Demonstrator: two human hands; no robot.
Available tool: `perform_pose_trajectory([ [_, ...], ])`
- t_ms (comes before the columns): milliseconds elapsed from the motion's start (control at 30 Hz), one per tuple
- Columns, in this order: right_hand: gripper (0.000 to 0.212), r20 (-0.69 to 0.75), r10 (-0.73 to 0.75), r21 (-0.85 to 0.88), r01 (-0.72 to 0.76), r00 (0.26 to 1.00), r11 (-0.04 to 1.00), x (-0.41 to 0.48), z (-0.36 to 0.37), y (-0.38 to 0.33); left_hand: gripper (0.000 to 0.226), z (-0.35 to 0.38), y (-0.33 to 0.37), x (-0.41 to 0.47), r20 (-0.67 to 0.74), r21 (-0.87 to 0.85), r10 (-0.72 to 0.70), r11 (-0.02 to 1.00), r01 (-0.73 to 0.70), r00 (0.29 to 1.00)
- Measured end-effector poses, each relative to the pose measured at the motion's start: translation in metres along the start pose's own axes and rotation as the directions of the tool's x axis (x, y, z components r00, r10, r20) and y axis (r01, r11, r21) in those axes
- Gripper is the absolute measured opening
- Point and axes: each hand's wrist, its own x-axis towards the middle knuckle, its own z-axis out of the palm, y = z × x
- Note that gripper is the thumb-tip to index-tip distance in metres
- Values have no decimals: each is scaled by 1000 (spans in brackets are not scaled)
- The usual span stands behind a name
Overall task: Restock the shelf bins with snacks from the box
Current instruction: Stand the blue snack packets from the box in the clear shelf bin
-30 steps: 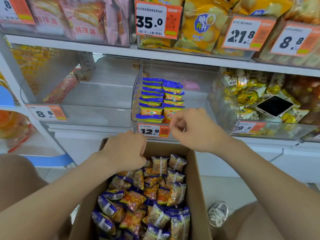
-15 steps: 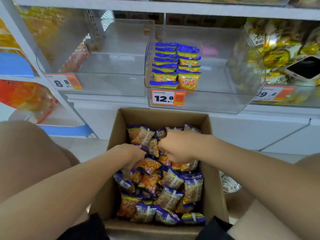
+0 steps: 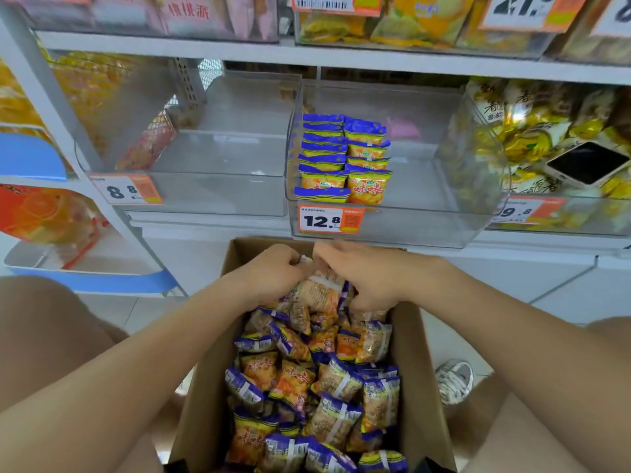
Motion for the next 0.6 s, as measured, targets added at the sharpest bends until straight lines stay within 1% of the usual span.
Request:
perform_pose_trajectory([
  [33,75,-44,-22,51,24,999,998,-2,-4,2,38,-4,10,-4,2,-163,-67,984,67,998],
  [67,75,-104,-48,101,58,993,993,-4,-8,3,34,-8,17,-8,55,-324,-130,935,141,990],
  [100,70,-182,-76,142,103,980,985,-7,-12,5,31,-12,26,-13,135,-460,-162,864,206,978],
  [133,61,-271,-95,164,144,958,976,-10,-16,7,30,-15,33,-18,198,-535,-168,807,250,966],
  [167,50,-355,-96,175,166,930,970,-13,-22,8,32,-17,38,-21,220,-547,-177,792,272,959],
  [200,39,-415,-68,190,160,907,969,-18,-29,9,36,-18,42,-22,197,-521,-192,810,269,961],
  [233,32,-446,-25,217,136,894,967,-23,-36,12,41,-20,46,-24,134,-485,-196,842,237,971],
  [267,27,-456,23,258,107,890,960,-28,-41,15,43,-21,49,-24,54,-467,-167,867,173,985],
  [333,27,-432,101,394,87,896,915,-37,-48,19,41,-22,56,-27,-57,-482,-11,876,-18,998],
  [400,35,-395,191,567,75,899,820,-41,-51,23,32,-18,62,-34,-116,-465,135,868,-174,984],
  [467,41,-361,293,731,73,886,679,-46,-54,22,27,-15,64,-37,-166,-439,177,868,-233,970],
  [533,42,-351,325,830,131,878,543,-50,-57,18,29,-16,66,-37,-202,-430,194,863,-265,960],
  [567,40,-377,328,834,163,866,527,-50,-59,18,29,-16,68,-36,-232,-403,212,867,-292,949],
  [600,38,-415,342,824,188,843,535,-51,-62,19,29,-18,69,-35,-289,-337,239,881,-332,927],
])
